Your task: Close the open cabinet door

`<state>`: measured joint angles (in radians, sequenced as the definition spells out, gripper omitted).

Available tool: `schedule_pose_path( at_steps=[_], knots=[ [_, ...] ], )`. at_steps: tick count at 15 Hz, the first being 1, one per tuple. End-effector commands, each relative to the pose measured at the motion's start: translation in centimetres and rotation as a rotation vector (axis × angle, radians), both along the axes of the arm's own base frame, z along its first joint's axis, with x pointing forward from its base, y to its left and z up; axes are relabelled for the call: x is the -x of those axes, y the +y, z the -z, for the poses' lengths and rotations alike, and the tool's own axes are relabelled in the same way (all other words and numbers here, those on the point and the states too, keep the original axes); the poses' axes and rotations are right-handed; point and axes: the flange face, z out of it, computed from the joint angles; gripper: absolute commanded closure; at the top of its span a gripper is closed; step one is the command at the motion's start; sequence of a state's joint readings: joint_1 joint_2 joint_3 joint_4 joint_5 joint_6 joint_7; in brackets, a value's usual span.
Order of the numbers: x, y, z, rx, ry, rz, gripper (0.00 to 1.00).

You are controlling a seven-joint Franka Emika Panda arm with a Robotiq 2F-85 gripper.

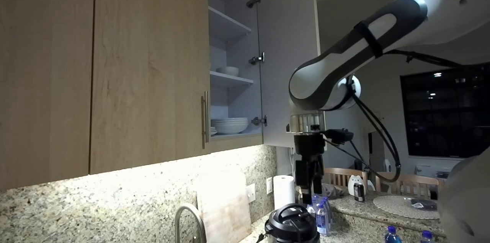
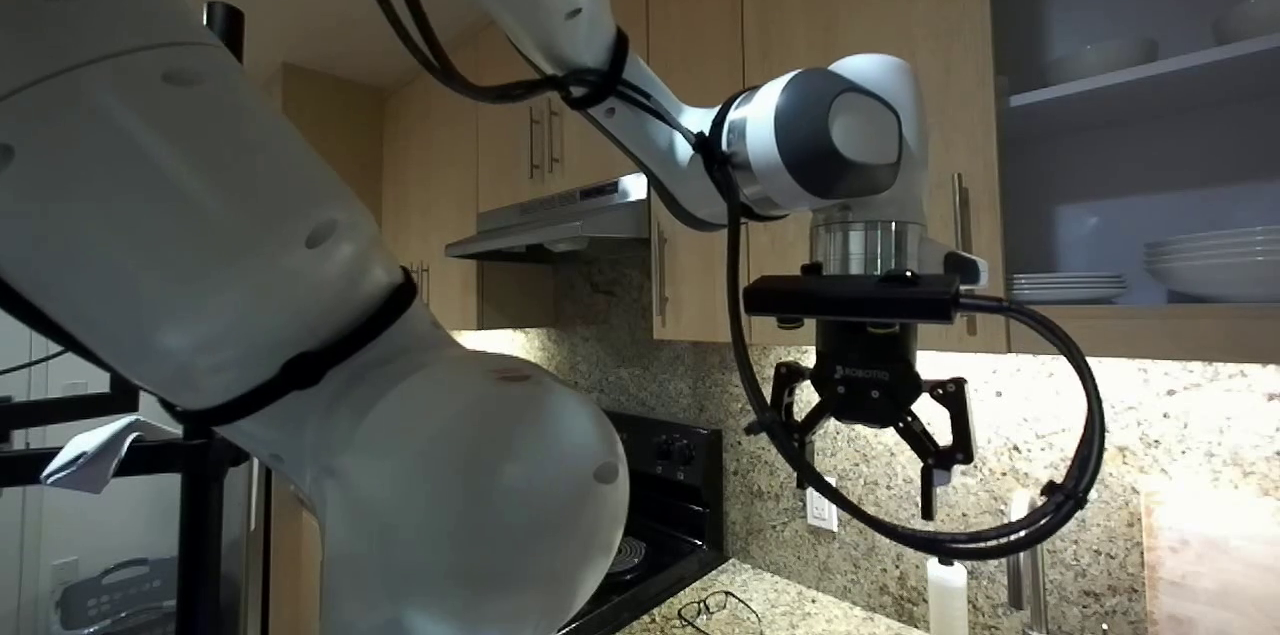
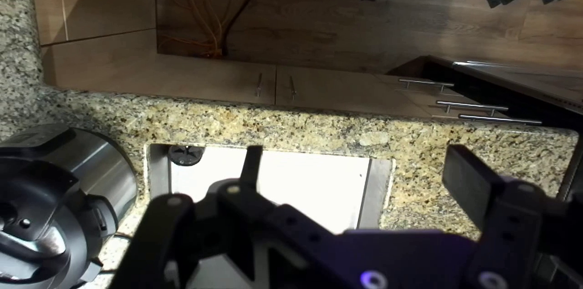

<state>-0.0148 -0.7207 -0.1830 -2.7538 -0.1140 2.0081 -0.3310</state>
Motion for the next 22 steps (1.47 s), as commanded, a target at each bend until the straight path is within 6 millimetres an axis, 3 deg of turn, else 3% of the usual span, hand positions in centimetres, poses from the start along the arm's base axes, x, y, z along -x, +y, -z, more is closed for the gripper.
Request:
schedule_pose_path(
  at_steps=[1,11,22],
  knots=[
    [0.6,-1.1,-1.4,0.042,-0.056,-0.026,0.0],
    [2.2,-4.0,-5.7,0.135,-0.154,-0.005,0.0],
    [5.6,-12.0,-14.8,0.153,-0.423,0.283,0.0]
  ],
)
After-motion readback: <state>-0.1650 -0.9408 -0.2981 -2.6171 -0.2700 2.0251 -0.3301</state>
